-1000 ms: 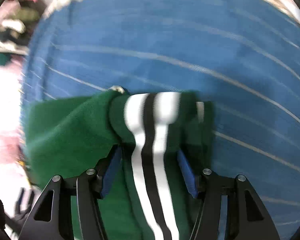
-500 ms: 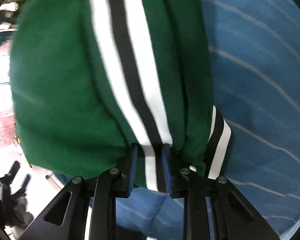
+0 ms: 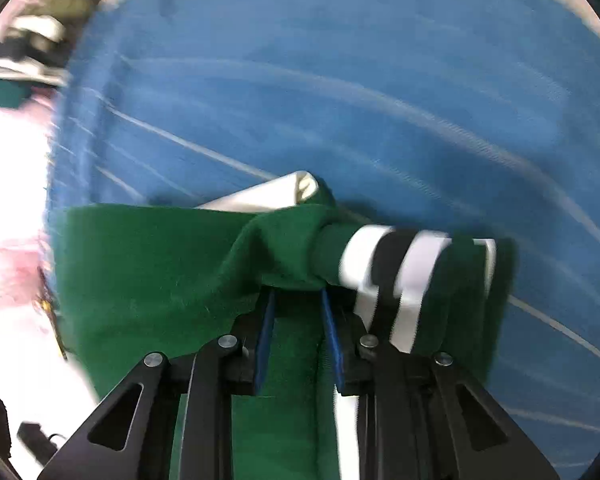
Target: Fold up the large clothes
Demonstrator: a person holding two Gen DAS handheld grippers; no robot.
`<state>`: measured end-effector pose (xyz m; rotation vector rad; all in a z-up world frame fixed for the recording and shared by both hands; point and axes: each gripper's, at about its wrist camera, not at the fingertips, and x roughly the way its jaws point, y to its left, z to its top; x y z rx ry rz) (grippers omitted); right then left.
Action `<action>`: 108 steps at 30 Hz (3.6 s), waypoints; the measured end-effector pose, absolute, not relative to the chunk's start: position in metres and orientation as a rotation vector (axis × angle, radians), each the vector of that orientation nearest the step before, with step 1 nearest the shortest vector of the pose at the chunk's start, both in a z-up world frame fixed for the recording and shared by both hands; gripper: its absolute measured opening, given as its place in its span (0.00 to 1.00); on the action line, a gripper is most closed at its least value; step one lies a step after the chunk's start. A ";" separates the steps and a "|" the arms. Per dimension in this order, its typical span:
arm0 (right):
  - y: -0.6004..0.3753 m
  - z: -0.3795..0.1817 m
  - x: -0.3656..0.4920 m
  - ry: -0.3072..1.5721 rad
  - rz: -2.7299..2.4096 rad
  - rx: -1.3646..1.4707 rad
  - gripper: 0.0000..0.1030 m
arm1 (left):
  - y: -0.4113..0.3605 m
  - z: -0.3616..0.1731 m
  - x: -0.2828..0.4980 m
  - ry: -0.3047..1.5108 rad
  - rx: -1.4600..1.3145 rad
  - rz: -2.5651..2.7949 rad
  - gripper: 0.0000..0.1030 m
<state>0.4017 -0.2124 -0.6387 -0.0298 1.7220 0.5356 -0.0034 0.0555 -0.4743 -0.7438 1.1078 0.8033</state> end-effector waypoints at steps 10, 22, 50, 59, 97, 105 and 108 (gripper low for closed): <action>-0.339 -0.586 0.380 1.701 0.540 0.253 0.78 | 0.068 -0.425 0.007 1.120 -0.633 0.766 1.00; -0.367 -0.601 0.306 1.622 0.425 0.599 0.13 | 0.066 -0.438 0.138 1.154 -0.307 0.661 1.00; -0.285 -0.652 0.418 1.609 0.603 0.561 0.57 | 0.105 -0.468 0.176 1.236 -0.383 0.648 1.00; -0.254 -0.722 0.341 1.860 0.988 0.623 0.85 | 0.091 -0.470 0.087 1.225 -0.686 0.350 1.00; -0.094 -0.685 0.240 1.622 0.615 0.870 0.43 | 0.078 -0.476 0.163 1.240 -0.557 -0.373 0.52; -0.089 -0.612 0.300 1.485 0.659 0.927 0.43 | 0.094 -0.434 0.226 1.175 -0.549 -0.406 0.52; -0.079 -0.598 0.344 1.447 0.656 0.928 0.43 | 0.092 -0.416 0.276 1.150 -0.509 -0.427 0.52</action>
